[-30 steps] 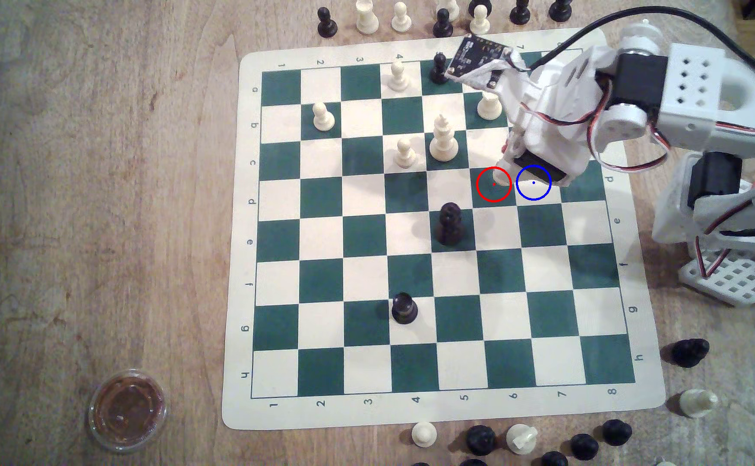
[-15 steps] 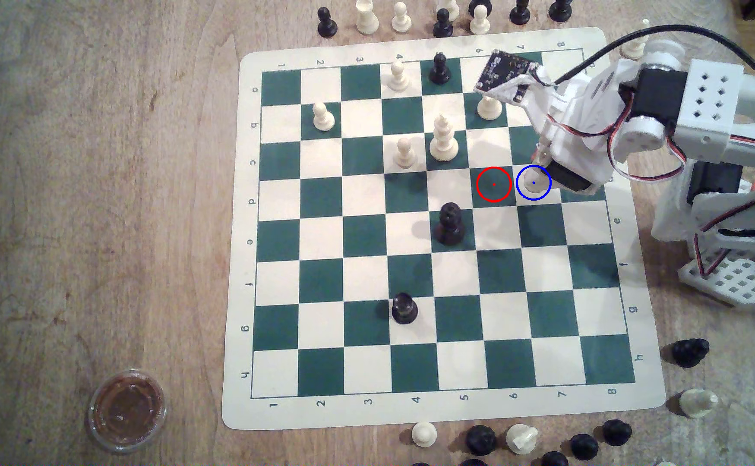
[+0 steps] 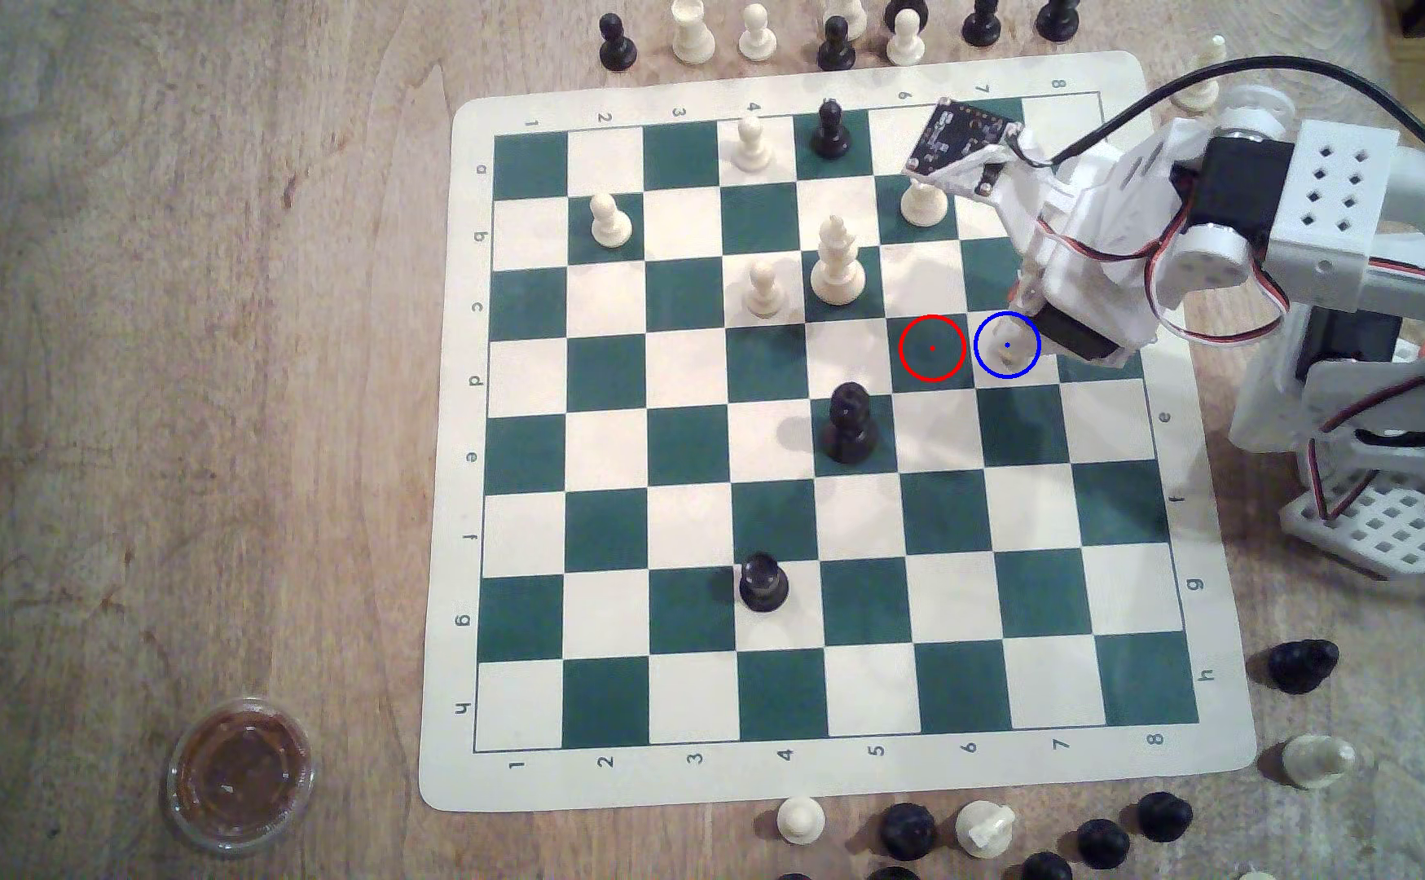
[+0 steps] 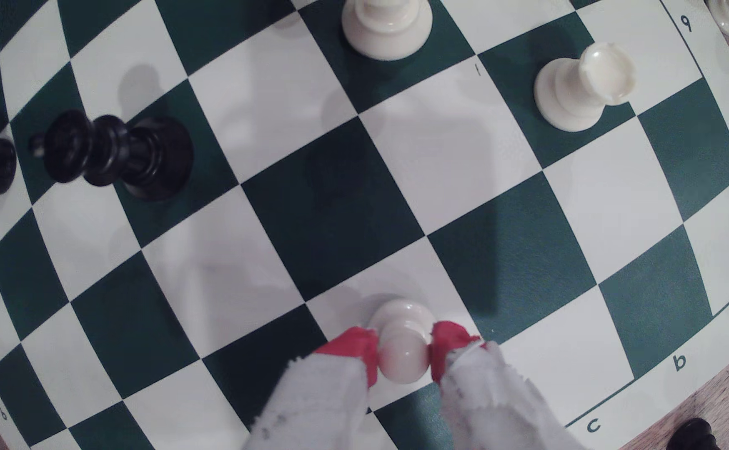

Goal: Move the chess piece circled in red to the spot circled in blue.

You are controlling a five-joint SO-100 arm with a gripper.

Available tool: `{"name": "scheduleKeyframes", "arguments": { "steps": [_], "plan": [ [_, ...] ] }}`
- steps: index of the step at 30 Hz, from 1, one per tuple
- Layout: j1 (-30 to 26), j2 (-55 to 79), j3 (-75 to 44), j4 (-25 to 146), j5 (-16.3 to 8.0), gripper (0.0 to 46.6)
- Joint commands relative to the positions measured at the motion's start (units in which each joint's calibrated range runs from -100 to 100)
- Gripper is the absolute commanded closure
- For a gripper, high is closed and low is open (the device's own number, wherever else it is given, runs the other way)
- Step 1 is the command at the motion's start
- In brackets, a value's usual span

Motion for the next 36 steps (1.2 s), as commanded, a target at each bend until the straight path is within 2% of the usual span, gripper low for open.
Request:
{"name": "scheduleKeyframes", "arguments": {
  "steps": [1,10,17,19,20,21,22,27,32,36],
  "plan": [
    [0.20,-0.98,-0.27,-1.84,0.10,46.4],
    [-0.27,0.12,0.46,-3.48,-0.20,46.4],
    [-0.35,0.80,0.91,-2.91,0.29,44.6],
    [-0.35,0.80,0.91,-2.91,0.29,41.3],
    [-0.19,0.89,0.91,-2.91,0.29,29.9],
    [-0.11,0.89,0.82,-2.91,0.00,23.0],
    [0.04,0.63,0.82,-2.74,-0.10,20.6],
    [1.30,-0.64,-0.63,-0.04,0.10,18.6],
    [0.51,-8.20,0.37,5.77,0.24,17.0],
    [-0.03,-21.69,3.27,14.78,1.81,16.5]
  ]
}}
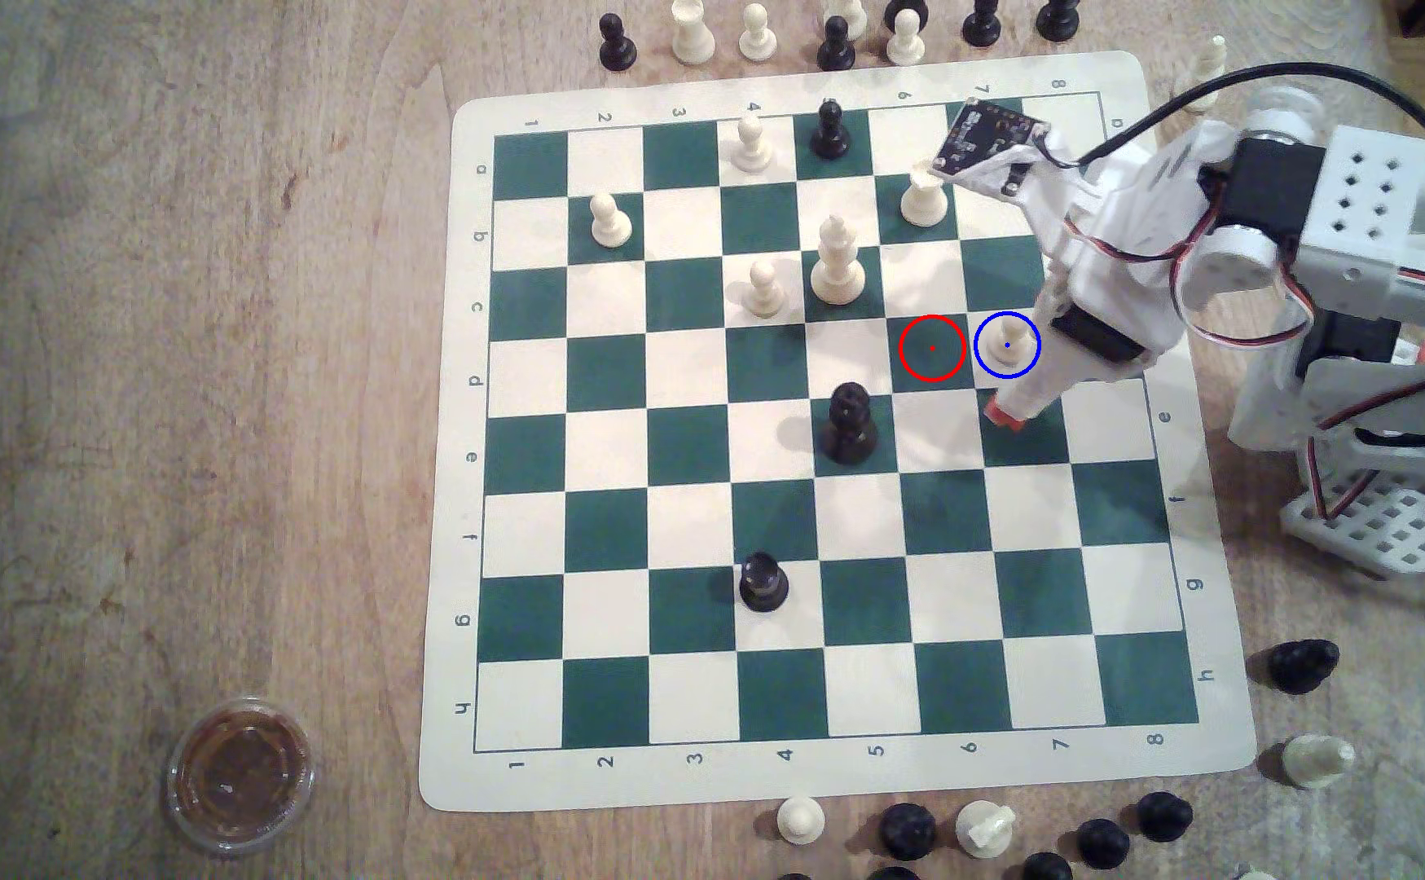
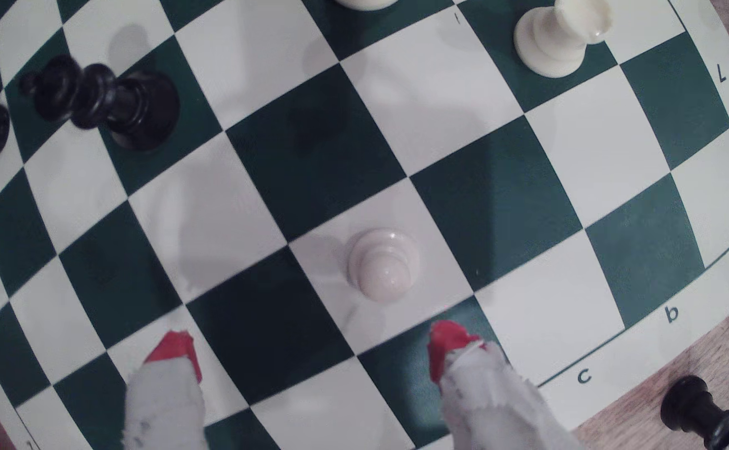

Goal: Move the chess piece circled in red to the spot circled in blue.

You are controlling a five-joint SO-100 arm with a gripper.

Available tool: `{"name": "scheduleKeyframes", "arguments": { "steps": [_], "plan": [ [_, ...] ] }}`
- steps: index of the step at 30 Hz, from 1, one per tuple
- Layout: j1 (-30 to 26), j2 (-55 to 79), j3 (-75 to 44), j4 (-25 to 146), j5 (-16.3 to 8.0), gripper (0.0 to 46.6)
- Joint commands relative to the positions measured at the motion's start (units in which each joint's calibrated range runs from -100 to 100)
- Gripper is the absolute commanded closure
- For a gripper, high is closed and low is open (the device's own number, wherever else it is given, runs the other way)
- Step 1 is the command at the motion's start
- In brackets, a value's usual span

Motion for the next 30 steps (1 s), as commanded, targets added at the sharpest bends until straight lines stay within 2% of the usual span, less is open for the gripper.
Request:
{"name": "scheduleKeyframes", "arguments": {
  "steps": [1,4,5,6,11,14,15,16,22,23,24,30],
  "plan": [
    [-2.01,-21.30,3.01,12.45,2.10,17.0],
    [-3.57,-29.95,4.55,16.22,2.78,22.1],
    [-3.65,-29.61,3.82,16.14,2.88,25.5],
    [-3.97,-26.64,1.55,14.17,2.88,31.6],
    [-8.50,-27.32,5.36,-1.88,2.98,38.3],
    [-9.13,-26.39,5.45,-11.55,2.54,38.0],
    [-9.52,-27.32,6.27,-17.52,2.69,43.2],
    [-9.75,-27.75,6.54,-20.23,2.78,46.1],
    [-11.24,-32.59,13.61,-46.35,3.61,46.4],
    [-11.94,-34.28,19.87,-65.03,1.81,46.4],
    [-12.33,-34.45,22.86,-74.20,1.47,46.4],
    [-12.73,-35.39,24.31,-97.95,0.63,46.4]
  ]
}}
